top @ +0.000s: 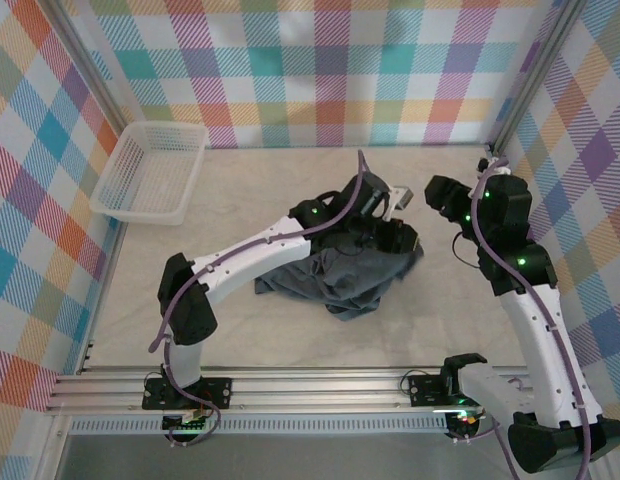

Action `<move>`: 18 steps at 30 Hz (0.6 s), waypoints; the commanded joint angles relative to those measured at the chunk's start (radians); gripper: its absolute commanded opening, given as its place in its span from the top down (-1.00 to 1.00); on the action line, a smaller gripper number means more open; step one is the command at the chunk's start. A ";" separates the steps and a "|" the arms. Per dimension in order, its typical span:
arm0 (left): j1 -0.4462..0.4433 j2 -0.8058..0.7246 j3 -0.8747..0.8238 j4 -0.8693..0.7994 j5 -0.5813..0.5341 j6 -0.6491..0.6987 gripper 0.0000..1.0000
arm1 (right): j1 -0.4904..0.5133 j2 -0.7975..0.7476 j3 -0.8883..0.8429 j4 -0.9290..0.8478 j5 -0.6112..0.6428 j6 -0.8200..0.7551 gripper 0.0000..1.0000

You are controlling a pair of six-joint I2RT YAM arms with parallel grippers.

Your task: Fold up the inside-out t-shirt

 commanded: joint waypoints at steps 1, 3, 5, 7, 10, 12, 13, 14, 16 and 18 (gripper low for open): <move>0.033 -0.107 -0.040 -0.049 -0.172 0.136 0.22 | 0.000 -0.021 -0.057 -0.019 0.040 -0.101 -0.40; 0.040 -0.169 -0.090 -0.068 -0.244 0.165 0.13 | -0.001 -0.024 -0.082 -0.037 0.041 -0.115 -0.40; 0.067 -0.237 -0.171 -0.087 -0.299 0.158 0.10 | -0.001 -0.012 -0.095 -0.089 0.030 -0.112 -0.41; 0.121 -0.284 -0.256 -0.117 -0.314 0.123 0.08 | -0.001 0.009 -0.110 -0.156 0.011 -0.056 -0.40; 0.227 -0.301 -0.362 -0.209 -0.323 0.049 0.08 | -0.002 0.060 -0.154 -0.227 -0.081 0.019 -0.41; 0.295 -0.296 -0.442 -0.231 -0.307 0.013 0.06 | -0.003 0.109 -0.180 -0.265 -0.139 0.044 -0.43; 0.330 -0.297 -0.484 -0.224 -0.297 0.002 -0.01 | -0.006 0.139 -0.195 -0.273 -0.173 0.045 -0.43; 0.353 -0.296 -0.521 -0.218 -0.290 -0.009 -0.09 | -0.010 0.161 -0.205 -0.278 -0.202 0.045 -0.42; 0.403 -0.292 -0.595 -0.187 -0.265 -0.036 -0.42 | -0.013 0.213 -0.233 -0.272 -0.257 0.044 -0.43; 0.437 -0.266 -0.646 -0.166 -0.251 -0.055 -0.55 | -0.013 0.254 -0.253 -0.257 -0.308 0.042 -0.43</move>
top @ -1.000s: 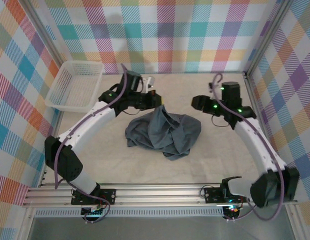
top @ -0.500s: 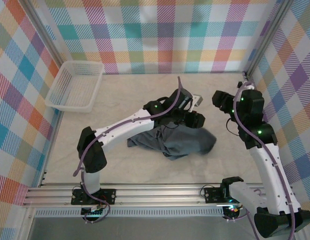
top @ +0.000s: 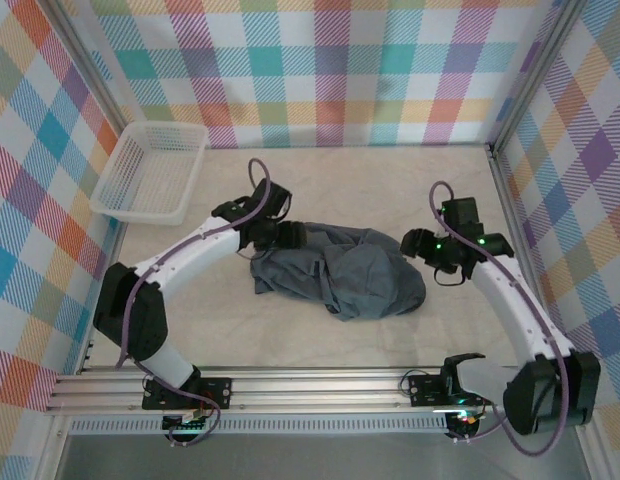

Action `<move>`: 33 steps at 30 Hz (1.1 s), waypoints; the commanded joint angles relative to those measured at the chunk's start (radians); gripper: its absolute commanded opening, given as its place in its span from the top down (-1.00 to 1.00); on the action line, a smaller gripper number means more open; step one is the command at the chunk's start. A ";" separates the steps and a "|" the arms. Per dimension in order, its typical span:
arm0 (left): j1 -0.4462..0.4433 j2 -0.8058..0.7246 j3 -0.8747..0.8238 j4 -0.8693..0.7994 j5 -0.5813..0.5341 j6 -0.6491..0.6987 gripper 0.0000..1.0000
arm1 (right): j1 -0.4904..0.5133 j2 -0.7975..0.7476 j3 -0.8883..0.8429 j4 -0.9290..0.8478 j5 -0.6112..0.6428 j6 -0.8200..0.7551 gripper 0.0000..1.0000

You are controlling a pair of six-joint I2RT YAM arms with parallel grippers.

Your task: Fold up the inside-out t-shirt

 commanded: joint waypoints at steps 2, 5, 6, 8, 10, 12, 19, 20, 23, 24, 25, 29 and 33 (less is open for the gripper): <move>0.041 0.061 -0.084 0.003 0.025 -0.055 -0.54 | -0.007 0.055 -0.024 -0.023 -0.143 0.026 -0.43; 0.054 0.112 -0.105 0.027 0.039 -0.073 -0.13 | -0.007 0.058 -0.009 -0.027 -0.118 0.041 -0.46; 0.060 0.123 -0.102 0.022 0.037 -0.075 0.11 | -0.008 0.057 -0.001 -0.036 -0.095 0.049 -0.48; 0.087 0.125 -0.092 0.007 0.001 -0.069 0.77 | -0.010 0.057 0.022 -0.072 -0.032 0.071 -0.51; 0.133 0.102 -0.081 -0.009 -0.031 -0.046 1.00 | -0.012 0.054 0.032 -0.108 0.026 0.094 -0.54; 0.191 0.072 -0.067 -0.019 -0.043 -0.020 1.00 | -0.015 0.043 0.008 -0.123 0.072 0.144 -0.55; 0.312 0.051 -0.011 -0.028 -0.060 0.055 1.00 | -0.025 0.003 -0.132 -0.021 0.046 0.114 -0.48; 0.324 0.060 -0.004 -0.029 -0.070 0.059 1.00 | -0.023 -0.002 -0.143 0.008 -0.002 0.064 -0.41; 0.378 0.089 0.018 -0.006 -0.090 0.063 1.00 | -0.004 -0.009 -0.157 0.113 -0.233 -0.050 -0.34; 0.392 0.102 0.035 -0.001 -0.086 0.062 1.00 | 0.031 -0.010 -0.162 0.150 -0.273 -0.063 -0.33; 0.408 0.115 0.058 0.001 -0.083 0.064 1.00 | 0.083 -0.012 -0.161 0.167 -0.257 -0.069 -0.32; 0.435 0.150 0.131 0.003 -0.045 0.075 1.00 | 0.372 0.023 -0.137 0.136 -0.069 -0.110 -0.21; 0.435 0.153 0.130 0.014 0.009 0.077 1.00 | 0.532 0.102 -0.130 0.073 0.097 -0.052 -0.01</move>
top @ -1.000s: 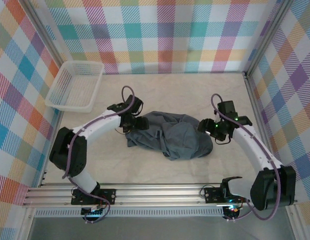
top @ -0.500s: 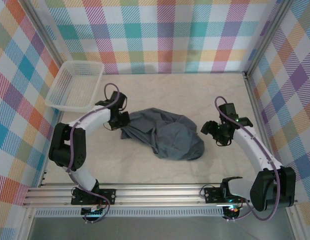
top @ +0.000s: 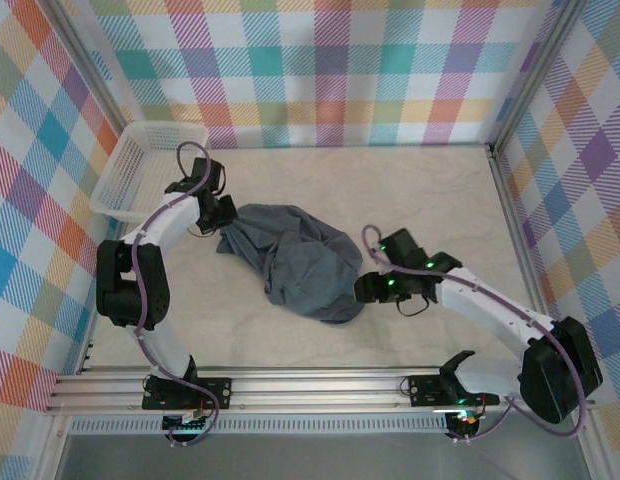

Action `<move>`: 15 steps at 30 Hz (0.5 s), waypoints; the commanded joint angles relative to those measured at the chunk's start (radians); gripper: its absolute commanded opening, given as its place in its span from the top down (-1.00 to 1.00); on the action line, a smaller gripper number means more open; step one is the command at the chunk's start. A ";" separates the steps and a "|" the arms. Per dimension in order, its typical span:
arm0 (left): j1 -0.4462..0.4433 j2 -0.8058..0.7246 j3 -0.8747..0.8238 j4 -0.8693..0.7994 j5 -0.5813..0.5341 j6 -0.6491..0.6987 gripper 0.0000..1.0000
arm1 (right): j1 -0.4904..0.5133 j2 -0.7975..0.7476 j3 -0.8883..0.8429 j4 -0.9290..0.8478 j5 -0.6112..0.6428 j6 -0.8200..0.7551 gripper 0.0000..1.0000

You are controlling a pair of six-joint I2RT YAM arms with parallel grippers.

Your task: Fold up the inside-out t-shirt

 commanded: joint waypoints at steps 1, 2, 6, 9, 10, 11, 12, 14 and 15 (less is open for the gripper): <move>0.005 0.001 0.006 0.012 0.053 0.022 1.00 | 0.084 0.074 0.020 -0.061 0.168 0.010 0.04; 0.004 -0.002 -0.004 0.015 0.057 0.022 1.00 | 0.106 0.105 0.032 -0.070 0.179 0.012 0.06; 0.004 0.001 -0.013 0.011 0.077 0.024 1.00 | 0.163 0.218 0.108 -0.092 0.137 0.016 -0.02; 0.004 0.000 -0.013 0.005 0.088 0.024 1.00 | 0.211 0.285 0.161 -0.110 0.143 0.033 0.07; 0.004 -0.003 -0.014 0.004 0.090 0.024 1.00 | 0.222 0.304 0.176 -0.121 0.166 0.039 0.16; 0.004 -0.006 -0.017 0.003 0.090 0.024 1.00 | 0.227 0.316 0.187 -0.127 0.180 0.045 0.26; 0.004 -0.010 -0.022 0.006 0.090 0.023 1.00 | 0.229 0.324 0.193 -0.129 0.187 0.045 0.32; 0.004 -0.013 -0.028 0.010 0.091 0.023 1.00 | 0.232 0.343 0.198 -0.119 0.179 0.034 0.32; 0.004 -0.011 -0.029 0.010 0.094 0.022 1.00 | 0.233 0.354 0.198 -0.112 0.174 0.031 0.29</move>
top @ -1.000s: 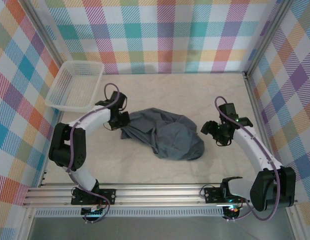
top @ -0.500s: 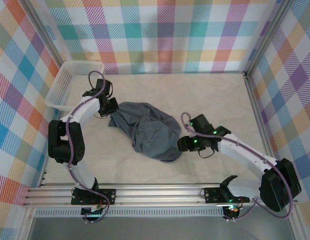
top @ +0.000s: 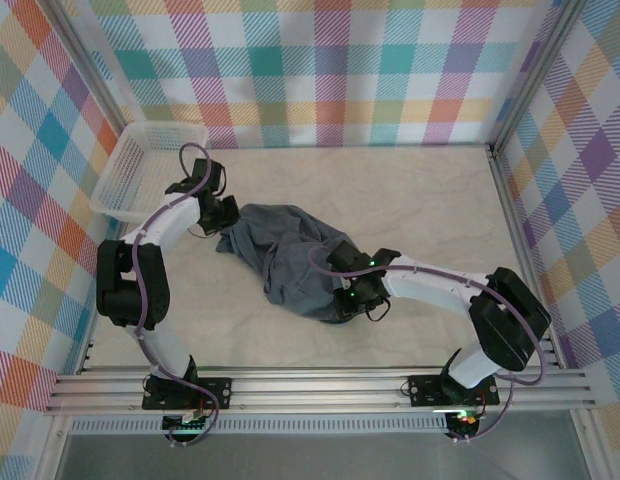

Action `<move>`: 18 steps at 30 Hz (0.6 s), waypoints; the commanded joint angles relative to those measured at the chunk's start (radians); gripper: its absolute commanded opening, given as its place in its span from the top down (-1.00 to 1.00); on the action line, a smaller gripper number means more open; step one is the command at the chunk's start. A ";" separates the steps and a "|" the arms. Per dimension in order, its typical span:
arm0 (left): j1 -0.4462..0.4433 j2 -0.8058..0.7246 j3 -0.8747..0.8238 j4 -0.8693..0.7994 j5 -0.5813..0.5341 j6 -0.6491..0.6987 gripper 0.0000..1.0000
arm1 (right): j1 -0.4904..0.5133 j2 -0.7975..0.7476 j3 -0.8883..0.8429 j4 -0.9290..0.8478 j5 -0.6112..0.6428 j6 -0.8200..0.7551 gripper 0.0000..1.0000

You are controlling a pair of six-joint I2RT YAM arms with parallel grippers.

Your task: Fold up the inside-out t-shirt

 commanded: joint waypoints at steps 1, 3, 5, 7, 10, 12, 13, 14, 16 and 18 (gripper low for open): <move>0.003 -0.012 -0.016 0.001 0.025 0.016 1.00 | 0.004 0.039 0.015 -0.022 0.019 -0.006 0.23; 0.003 -0.009 -0.016 0.001 0.026 0.017 1.00 | 0.007 0.065 0.011 -0.017 0.031 -0.014 0.07; 0.003 -0.011 -0.018 0.001 0.029 0.016 1.00 | 0.008 0.087 0.003 -0.013 0.050 -0.024 -0.04; 0.003 -0.012 -0.022 0.005 0.032 0.017 1.00 | 0.009 0.102 -0.008 -0.010 0.032 -0.041 -0.06; 0.003 -0.010 -0.021 0.002 0.027 0.016 1.00 | 0.015 0.104 -0.032 0.006 -0.021 -0.046 -0.02; 0.003 -0.010 -0.022 0.000 0.025 0.017 1.00 | 0.021 0.105 -0.046 0.013 -0.030 -0.045 0.00; 0.003 -0.009 -0.022 0.001 0.024 0.017 1.00 | 0.023 0.109 -0.049 0.012 -0.032 -0.045 0.01; 0.003 -0.009 -0.022 0.001 0.023 0.017 1.00 | 0.025 0.115 -0.049 0.007 -0.034 -0.044 0.04; 0.003 -0.007 -0.020 -0.001 0.024 0.015 1.00 | 0.036 0.130 -0.048 -0.003 -0.030 -0.040 0.07; 0.003 -0.008 -0.019 -0.003 0.021 0.017 1.00 | 0.052 0.147 -0.045 -0.017 -0.023 -0.039 0.07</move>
